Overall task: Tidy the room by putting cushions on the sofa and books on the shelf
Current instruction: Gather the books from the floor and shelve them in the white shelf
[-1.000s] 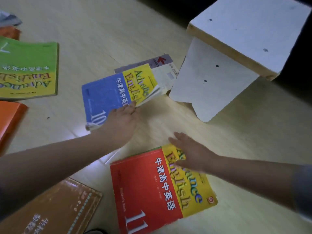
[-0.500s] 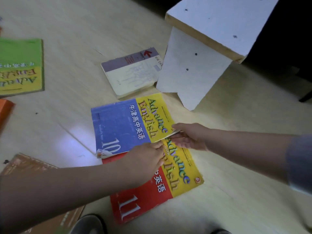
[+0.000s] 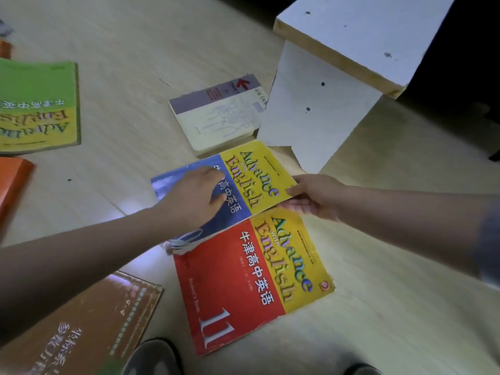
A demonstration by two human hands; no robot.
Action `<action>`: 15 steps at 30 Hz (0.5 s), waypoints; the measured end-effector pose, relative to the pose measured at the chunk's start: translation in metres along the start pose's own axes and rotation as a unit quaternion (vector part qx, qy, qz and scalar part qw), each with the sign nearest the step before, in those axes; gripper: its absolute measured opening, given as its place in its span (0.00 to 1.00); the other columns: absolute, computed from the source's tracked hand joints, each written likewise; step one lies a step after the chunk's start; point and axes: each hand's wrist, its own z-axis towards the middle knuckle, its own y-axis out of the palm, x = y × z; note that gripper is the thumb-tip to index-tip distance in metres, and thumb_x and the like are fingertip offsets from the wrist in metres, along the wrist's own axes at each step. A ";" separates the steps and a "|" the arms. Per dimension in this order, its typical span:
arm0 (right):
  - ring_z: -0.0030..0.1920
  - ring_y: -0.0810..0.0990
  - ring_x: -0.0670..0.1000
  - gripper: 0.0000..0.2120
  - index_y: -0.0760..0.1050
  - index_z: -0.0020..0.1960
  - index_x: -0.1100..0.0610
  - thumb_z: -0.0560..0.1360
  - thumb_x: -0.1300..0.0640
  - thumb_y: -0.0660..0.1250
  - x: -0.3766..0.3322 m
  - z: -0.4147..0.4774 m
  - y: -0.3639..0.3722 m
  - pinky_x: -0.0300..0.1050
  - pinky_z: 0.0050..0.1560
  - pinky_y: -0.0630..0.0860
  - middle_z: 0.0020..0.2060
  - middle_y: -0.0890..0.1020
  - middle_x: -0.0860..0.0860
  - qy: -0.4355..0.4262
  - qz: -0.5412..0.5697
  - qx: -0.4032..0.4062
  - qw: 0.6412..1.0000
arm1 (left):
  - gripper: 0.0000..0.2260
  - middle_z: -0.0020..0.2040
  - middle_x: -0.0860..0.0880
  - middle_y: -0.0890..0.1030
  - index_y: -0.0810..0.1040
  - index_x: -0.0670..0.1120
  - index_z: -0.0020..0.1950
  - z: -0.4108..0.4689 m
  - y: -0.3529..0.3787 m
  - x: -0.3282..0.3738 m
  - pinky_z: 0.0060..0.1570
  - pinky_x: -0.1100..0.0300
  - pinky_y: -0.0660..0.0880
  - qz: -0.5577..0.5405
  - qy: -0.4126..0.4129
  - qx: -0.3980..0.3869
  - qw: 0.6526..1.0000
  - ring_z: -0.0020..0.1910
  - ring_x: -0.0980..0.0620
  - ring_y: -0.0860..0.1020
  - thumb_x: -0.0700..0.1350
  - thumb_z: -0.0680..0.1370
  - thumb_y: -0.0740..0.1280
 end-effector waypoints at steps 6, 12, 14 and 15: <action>0.33 0.85 0.53 0.12 0.75 0.56 0.63 0.79 0.72 0.56 0.047 -0.033 -0.035 0.39 0.30 0.81 0.38 0.85 0.57 0.073 0.065 -0.049 0.994 | 0.25 0.65 0.39 0.70 0.66 0.39 0.68 0.004 0.006 -0.010 0.63 0.51 0.66 0.001 -0.049 -0.081 0.996 0.64 0.40 0.70 0.54 0.78 0.64; 0.34 0.85 0.54 0.11 0.77 0.53 0.62 0.79 0.71 0.58 0.095 -0.049 -0.057 0.39 0.29 0.80 0.40 0.85 0.59 0.100 0.111 -0.049 0.988 | 0.19 0.55 0.43 0.74 0.70 0.44 0.59 -0.002 0.030 0.001 0.55 0.51 0.69 0.001 -0.030 -0.127 0.991 0.56 0.42 0.72 0.56 0.77 0.64; 0.33 0.85 0.53 0.11 0.77 0.54 0.61 0.78 0.71 0.59 0.099 -0.050 -0.064 0.39 0.30 0.80 0.40 0.85 0.58 0.087 0.088 -0.047 0.991 | 0.11 0.45 0.47 0.71 0.67 0.49 0.44 0.000 0.032 0.003 0.45 0.55 0.65 -0.010 -0.030 -0.133 0.991 0.48 0.44 0.72 0.55 0.77 0.65; 0.34 0.85 0.53 0.11 0.77 0.54 0.60 0.78 0.71 0.59 0.099 -0.049 -0.066 0.39 0.30 0.80 0.40 0.85 0.59 0.081 0.072 -0.046 0.993 | 0.13 0.41 0.50 0.69 0.63 0.52 0.39 -0.001 0.032 0.005 0.42 0.56 0.63 -0.003 -0.025 -0.131 0.991 0.45 0.46 0.70 0.54 0.77 0.65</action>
